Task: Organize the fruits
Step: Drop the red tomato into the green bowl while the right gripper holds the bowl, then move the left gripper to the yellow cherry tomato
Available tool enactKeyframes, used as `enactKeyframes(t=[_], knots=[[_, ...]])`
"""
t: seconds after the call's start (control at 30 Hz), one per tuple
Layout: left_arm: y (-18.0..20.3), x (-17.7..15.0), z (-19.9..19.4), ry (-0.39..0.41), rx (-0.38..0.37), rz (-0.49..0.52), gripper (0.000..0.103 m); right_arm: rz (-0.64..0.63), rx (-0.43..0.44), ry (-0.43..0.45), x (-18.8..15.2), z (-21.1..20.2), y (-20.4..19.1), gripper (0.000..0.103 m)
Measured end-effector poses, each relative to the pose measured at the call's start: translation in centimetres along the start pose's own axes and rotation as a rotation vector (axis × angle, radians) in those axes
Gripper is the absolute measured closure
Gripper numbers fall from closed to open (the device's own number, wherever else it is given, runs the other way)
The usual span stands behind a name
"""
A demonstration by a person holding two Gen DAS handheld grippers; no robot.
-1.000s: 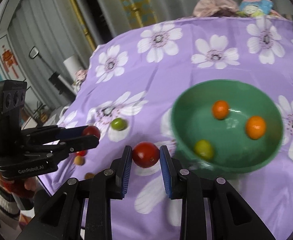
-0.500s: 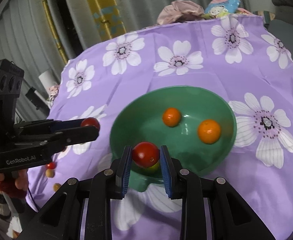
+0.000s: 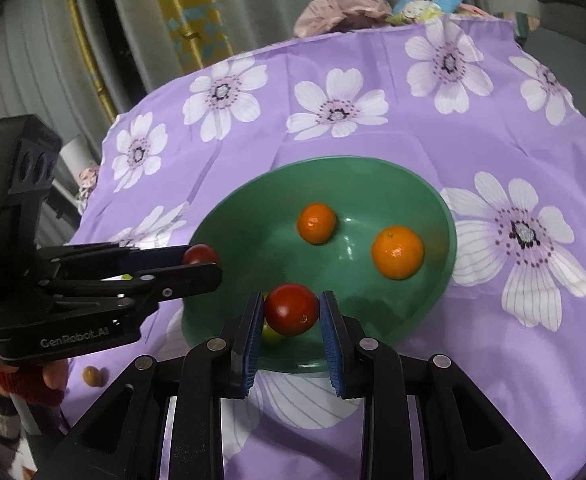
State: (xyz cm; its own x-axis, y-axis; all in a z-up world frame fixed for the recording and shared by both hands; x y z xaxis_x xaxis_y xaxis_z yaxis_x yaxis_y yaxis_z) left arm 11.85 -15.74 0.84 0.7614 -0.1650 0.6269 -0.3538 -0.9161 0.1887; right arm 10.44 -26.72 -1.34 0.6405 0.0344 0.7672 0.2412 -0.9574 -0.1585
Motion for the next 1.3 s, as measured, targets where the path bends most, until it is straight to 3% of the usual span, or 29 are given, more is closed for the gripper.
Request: enactKeyframes(t=[0.23, 0.47, 0.7, 0.97, 1.13, 1.3], knots=[[-0.1, 0.0, -1.2, 0.030, -0.023, -0.011, 0.063, 0.030, -0.003, 0.012, 0.1, -0.7, 0.4, 0.073], [-1.6, -1.4, -5.9, 0.101, -0.027, -0.059, 0.060, 0.019, 0.000, 0.033, 0.0, -1.9, -0.2, 0.073], [-6.5, -6.0, -10.5, 0.121, 0.082, -0.173, 0.059, 0.006, 0.063, 0.060, -0.1, -2.9, -1.9, 0.073], [-12.6, -13.8, -15.2, 0.088, 0.233, -0.301, 0.059, -0.109, 0.147, 0.024, -0.5, -2.9, -6.2, 0.072], [-13.8, -17.0, -15.5, 0.054, 0.239, -0.364, 0.059, -0.208, 0.228, -0.033, -1.7, -1.9, -10.3, 0.071], [-13.6, -17.3, -15.3, 0.054, 0.237, -0.349, 0.059, -0.282, 0.296, -0.122, -3.3, -0.3, -14.4, 0.071]])
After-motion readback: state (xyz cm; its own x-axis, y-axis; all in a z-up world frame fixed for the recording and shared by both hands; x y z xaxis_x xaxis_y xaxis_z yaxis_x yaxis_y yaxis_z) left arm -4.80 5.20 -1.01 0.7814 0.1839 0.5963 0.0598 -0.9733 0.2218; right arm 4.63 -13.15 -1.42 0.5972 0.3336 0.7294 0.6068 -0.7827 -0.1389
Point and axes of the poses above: each gripper's, at about its wrist camera, not at the fingertips, and z roughly the way its jaws point, y to its right, x to its top, the point moved 1 cm from there along z, roughly the way its jaws point, and after that the axes turned 4 degrees about -z, right-handed, at the moved point
